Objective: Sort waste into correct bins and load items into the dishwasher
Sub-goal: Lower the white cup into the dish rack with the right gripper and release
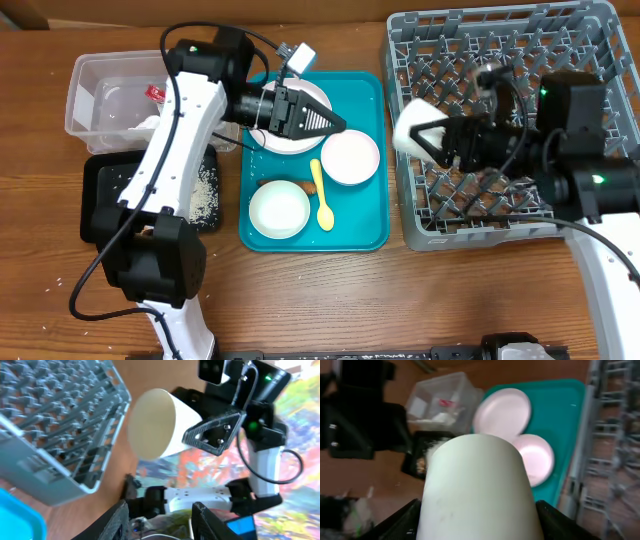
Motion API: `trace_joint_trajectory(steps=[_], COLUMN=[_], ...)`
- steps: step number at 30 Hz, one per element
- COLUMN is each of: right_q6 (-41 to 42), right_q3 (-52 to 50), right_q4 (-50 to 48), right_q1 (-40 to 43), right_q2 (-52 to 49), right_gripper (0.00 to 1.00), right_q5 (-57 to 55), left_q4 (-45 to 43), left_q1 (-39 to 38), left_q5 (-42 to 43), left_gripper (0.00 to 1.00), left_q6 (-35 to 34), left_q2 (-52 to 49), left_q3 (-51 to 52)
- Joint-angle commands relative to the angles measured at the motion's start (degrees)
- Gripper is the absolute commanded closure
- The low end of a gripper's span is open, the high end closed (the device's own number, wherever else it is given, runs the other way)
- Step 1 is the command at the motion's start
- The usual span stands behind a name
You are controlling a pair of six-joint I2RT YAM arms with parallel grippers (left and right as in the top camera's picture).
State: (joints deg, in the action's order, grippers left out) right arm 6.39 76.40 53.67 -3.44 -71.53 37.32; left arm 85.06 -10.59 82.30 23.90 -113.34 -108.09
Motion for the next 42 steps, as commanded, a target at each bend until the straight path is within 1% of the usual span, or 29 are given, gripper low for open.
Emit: trace_joint_trajectory(steps=[1, 4, 5, 7, 9, 11, 13, 17, 20, 21, 24, 27, 29, 37, 39, 42], right_q6=[0.6, 3.2, 5.0, 7.1, 8.5, 9.3, 11.7, 11.7, 11.7, 11.6, 11.6, 11.6, 11.6, 11.4, 11.4, 11.4], right_q3=[3.2, 3.2, 3.2, 3.2, 3.2, 3.1, 3.1, 3.1, 3.1, 2.9, 1.9, 1.7, 1.7, 1.9, 3.0, 9.6], right_q4=[8.4, 14.6, 17.6, 20.7, 23.0, 25.0, 26.7, 26.2, 26.1, 25.7, 24.7, 24.6, 24.6, 23.1, 23.0, 25.5], right_q1=[0.2, 0.2, 0.2, 0.2, 0.2, 0.2, 0.2, 0.2, 0.2, 0.1, 0.1, 0.2, 0.2, 0.2, 0.2, 0.0], right_q2=[1.3, 0.2, -1.0, -3.2, -6.3, -9.5, -13.0, -20.0, -22.9, -23.5, -23.6, -23.6, -23.6, -23.6, -23.4, -21.1], right_gripper=[0.49, 0.49, 0.49, 0.49, 0.48, 0.48, 0.44, 0.44, 0.43, 0.41, 0.26, 0.21, 0.20, 0.20, 0.20, 0.20], right_q5=[-18.6, -26.9, -31.4, -36.0, -38.7, -40.4, -43.0, -43.4, -43.0, -42.3, -41.4, -41.1, -41.0, -40.0, -40.0, -39.5], left_q4=[-2.7, -4.2, -4.7, -5.0, -5.1, -5.0, -4.9, -5.0, -5.0, -5.0, -5.2, -5.2, -5.2, -5.2, -5.5, -5.4], left_q1=[1.0, 1.0, 0.8, 0.8, 0.8, 0.8, 0.8, 0.8, 0.8, 0.8, 0.8, 0.8, 0.8, 0.4, 0.1, -0.6], left_q5=[-10.1, -19.0, -23.6, -28.4, -32.9, -35.7, -37.1, -37.9, -38.0, -38.0, -38.0, -38.1, -39.3, -39.5, -39.7, -43.4], left_gripper=[0.56, 0.57, 0.56, 0.60, 0.60, 0.60, 0.60, 0.60, 0.60, 0.60, 0.59, 0.55, 0.55, 0.55, 0.54, 0.54], left_q6=[-4.0, -6.7, -7.7, -8.1, -9.6, -10.7, -11.3, -11.3, -11.3, -11.3, -11.3, -11.3, -11.3, -11.3, -11.3, -11.3], left_q2=[0.6, 0.6, 0.6, 0.6, 0.6, 0.6, 0.6, 0.6, 0.6, 0.6, 0.6, 0.6, 0.6, 0.6, 0.6, 0.6], left_q3=[-0.9, -0.9, -0.9, -0.9, -0.9, -0.9, -0.9, -0.9, -0.9, -0.9, -0.9, -0.9, -0.9, -0.8, -0.8, -0.9])
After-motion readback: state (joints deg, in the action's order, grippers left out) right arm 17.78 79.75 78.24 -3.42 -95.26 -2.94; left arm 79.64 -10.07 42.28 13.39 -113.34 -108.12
